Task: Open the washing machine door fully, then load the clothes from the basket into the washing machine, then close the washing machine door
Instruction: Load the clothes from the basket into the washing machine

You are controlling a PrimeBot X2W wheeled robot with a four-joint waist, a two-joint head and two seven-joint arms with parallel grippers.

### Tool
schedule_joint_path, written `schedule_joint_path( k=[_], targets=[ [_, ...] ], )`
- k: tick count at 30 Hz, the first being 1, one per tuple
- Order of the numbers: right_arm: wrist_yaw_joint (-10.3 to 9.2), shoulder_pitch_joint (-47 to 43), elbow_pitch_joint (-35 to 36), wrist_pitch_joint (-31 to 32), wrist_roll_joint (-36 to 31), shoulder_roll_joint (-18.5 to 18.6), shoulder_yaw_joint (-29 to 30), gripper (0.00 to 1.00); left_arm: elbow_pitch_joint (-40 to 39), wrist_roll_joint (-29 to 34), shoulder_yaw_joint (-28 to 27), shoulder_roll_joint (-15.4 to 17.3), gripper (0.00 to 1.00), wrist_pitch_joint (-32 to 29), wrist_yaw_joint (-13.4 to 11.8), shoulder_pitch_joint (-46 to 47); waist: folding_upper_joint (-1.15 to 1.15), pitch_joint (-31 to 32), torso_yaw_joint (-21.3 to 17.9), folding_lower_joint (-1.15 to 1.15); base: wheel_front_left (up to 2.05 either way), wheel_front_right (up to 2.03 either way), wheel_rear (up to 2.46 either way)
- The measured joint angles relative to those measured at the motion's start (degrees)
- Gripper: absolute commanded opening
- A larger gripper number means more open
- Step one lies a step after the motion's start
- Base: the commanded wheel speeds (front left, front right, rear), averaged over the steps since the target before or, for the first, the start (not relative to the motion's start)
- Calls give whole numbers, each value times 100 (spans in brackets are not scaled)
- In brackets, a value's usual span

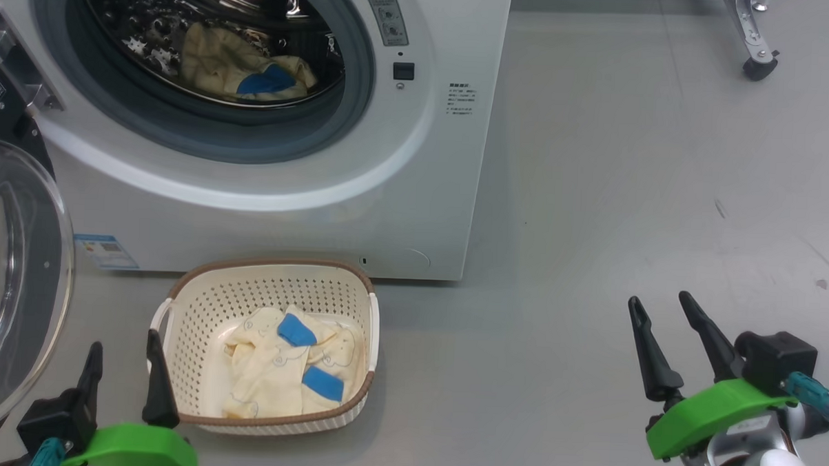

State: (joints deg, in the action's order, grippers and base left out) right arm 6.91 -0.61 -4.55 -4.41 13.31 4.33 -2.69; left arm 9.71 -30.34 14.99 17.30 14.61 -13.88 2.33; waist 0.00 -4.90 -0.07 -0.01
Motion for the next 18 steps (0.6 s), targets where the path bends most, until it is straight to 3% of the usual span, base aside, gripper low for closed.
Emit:
schedule_joint_path(
  k=[18],
  targets=[
    [0, -165, 140, 130, -32, -57, -4, 100, 8, 77, 73, -47, 100, 0, 16, -6, 0, 117, -52, 0, 0, 0, 0]
  ],
)
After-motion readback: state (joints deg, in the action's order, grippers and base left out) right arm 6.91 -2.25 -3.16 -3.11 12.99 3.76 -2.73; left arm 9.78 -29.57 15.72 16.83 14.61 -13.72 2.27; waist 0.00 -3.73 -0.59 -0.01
